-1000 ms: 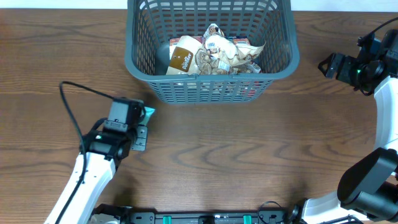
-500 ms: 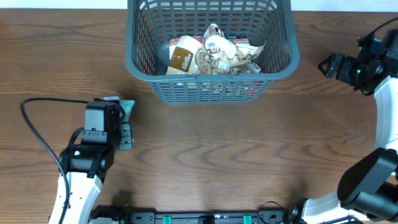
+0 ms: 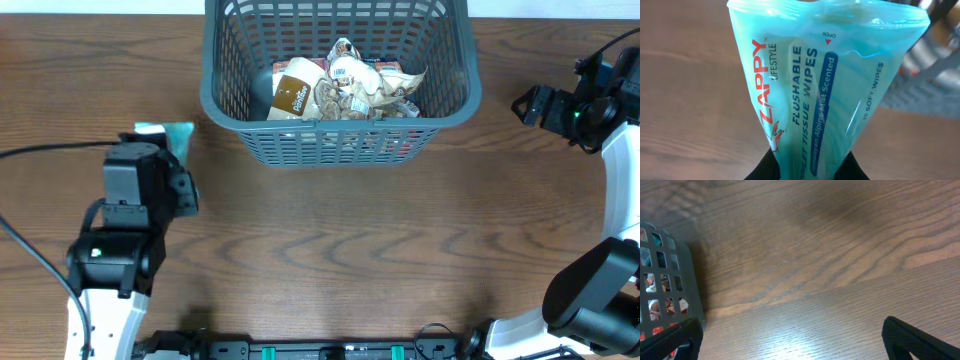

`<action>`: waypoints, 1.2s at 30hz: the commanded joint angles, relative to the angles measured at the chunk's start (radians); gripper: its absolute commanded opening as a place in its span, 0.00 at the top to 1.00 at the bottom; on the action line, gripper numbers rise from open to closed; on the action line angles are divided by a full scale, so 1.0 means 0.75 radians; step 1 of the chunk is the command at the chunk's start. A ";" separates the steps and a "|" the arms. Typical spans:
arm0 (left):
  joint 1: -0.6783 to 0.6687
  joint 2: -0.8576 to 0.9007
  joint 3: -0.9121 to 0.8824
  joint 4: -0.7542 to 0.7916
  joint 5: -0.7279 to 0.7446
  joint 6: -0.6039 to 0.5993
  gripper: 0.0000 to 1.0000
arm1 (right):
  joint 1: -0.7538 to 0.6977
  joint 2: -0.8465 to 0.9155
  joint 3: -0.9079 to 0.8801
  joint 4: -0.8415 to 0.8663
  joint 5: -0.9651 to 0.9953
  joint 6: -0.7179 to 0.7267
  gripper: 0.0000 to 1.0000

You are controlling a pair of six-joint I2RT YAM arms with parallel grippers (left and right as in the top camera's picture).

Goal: Pack container
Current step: 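Lift the wipes pack and carry it toward the basket's left side, then lower the wipes pack into the basket and open the left gripper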

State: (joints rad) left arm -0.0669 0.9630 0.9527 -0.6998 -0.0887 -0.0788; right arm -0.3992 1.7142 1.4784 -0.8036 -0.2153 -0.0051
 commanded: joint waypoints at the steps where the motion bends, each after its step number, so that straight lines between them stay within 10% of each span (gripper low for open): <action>1: 0.008 -0.008 0.108 -0.005 -0.054 -0.012 0.95 | 0.011 0.006 -0.006 -0.002 0.002 -0.015 0.01; 36: -0.217 0.563 0.998 -0.106 0.109 0.308 0.94 | 0.011 0.006 -0.006 0.002 0.003 -0.022 0.01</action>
State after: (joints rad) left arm -0.1928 1.3560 1.6413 -0.7849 -0.0216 0.0906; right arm -0.3992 1.7142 1.4784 -0.8028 -0.2153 -0.0051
